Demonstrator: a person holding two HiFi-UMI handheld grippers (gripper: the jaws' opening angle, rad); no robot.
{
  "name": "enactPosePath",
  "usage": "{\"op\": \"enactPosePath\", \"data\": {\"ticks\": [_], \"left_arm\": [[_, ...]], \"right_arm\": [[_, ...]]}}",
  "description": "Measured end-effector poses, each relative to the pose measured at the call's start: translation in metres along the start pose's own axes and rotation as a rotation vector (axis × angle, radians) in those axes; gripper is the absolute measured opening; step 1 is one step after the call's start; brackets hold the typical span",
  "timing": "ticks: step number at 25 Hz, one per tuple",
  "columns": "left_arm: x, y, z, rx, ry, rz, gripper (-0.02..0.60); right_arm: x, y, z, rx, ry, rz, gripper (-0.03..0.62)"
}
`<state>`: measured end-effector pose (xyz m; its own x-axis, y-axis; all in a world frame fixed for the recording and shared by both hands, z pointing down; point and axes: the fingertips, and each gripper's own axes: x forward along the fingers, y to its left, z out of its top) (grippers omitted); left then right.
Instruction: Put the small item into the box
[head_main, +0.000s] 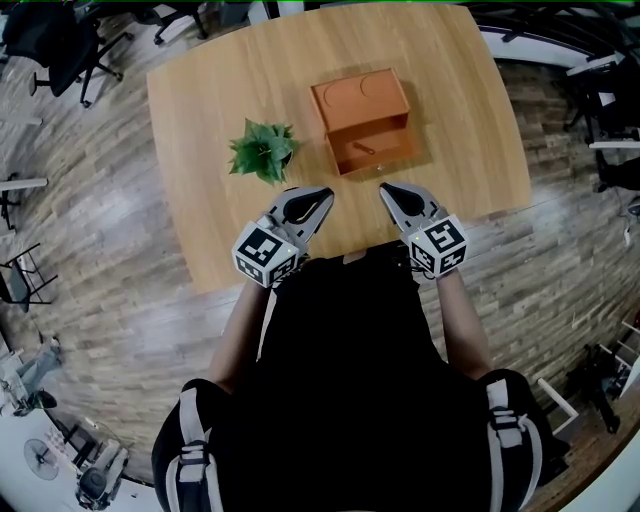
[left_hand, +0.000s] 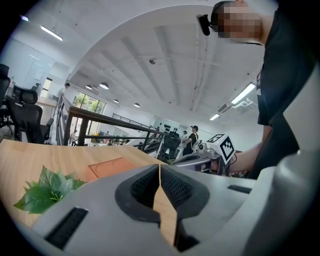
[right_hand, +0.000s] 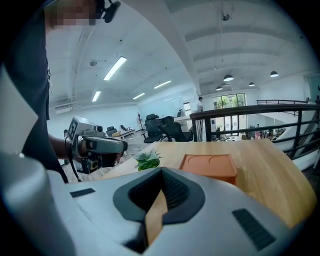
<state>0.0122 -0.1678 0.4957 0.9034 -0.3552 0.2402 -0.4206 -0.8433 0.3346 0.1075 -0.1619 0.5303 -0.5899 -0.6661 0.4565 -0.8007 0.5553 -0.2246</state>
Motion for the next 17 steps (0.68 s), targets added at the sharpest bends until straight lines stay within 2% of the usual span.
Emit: {"op": "enactPosePath", "data": {"ticks": [7,17], "left_arm": [[0.001,-0.004,0.002,0.005,0.006,-0.007,0.031],[0.006,-0.011,-0.003,0.011,0.025,-0.022,0.031]], "right_arm": [[-0.006,0.0,0.01,-0.016,-0.024,-0.006,0.025],[-0.01,-0.002,0.0,-0.01,-0.021,-0.012,0.025]]}}
